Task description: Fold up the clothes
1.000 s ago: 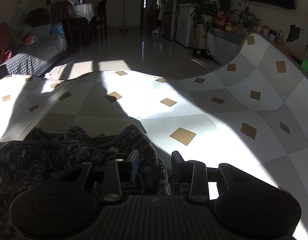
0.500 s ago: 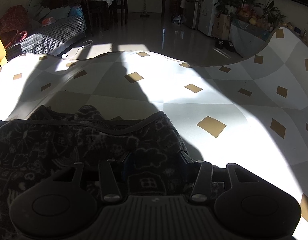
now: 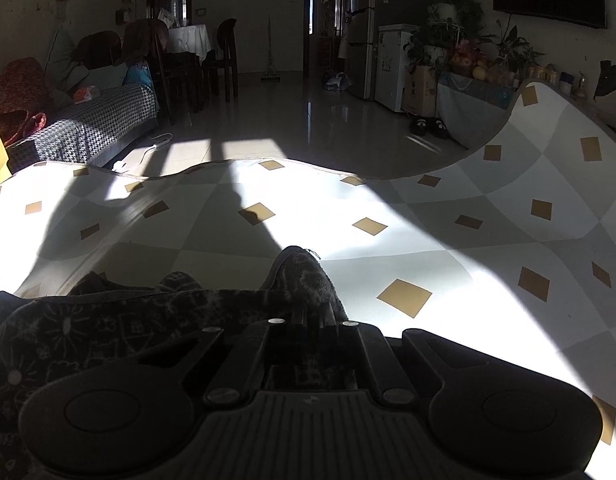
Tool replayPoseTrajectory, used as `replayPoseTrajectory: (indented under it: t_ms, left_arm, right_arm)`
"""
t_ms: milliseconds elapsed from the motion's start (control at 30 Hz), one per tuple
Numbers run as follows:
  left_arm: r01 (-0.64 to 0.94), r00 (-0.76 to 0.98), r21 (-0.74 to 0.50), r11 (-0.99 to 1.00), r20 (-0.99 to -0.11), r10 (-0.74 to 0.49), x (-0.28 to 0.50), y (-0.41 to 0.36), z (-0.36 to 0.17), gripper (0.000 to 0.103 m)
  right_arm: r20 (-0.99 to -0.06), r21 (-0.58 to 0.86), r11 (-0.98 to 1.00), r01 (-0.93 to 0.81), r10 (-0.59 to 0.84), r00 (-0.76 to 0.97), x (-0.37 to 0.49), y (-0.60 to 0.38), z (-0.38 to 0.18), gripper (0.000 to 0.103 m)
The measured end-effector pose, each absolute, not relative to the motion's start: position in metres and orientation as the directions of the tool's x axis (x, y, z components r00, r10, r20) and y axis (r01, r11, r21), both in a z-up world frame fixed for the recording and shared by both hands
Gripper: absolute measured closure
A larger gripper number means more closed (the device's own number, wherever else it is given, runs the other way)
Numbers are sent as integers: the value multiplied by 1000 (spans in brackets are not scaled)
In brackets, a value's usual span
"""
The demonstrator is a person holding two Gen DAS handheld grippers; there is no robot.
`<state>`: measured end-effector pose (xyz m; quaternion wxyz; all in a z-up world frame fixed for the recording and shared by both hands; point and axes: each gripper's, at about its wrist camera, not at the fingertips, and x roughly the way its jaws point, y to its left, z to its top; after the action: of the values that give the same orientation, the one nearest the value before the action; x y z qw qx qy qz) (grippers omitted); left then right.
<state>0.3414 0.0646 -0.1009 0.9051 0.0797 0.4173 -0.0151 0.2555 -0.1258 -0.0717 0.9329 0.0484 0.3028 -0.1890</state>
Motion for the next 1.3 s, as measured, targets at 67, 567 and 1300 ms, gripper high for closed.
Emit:
replayPoseTrajectory:
  t_ms: [67, 567, 1300]
  left_arm:
    - [96, 659, 138, 986, -751, 41, 341, 63, -99, 46]
    - [164, 661, 179, 970, -750, 27, 334, 46, -106, 34]
    - [162, 631, 138, 977, -776, 5, 335, 44, -106, 25]
  right_arm:
    - [-569, -45, 908, 416, -365, 737, 254, -126, -69, 98]
    - [-559, -127, 909, 398, -397, 728, 252, -121, -67, 72]
    - [-738, 27, 996, 89, -41, 674, 282, -72, -111, 72]
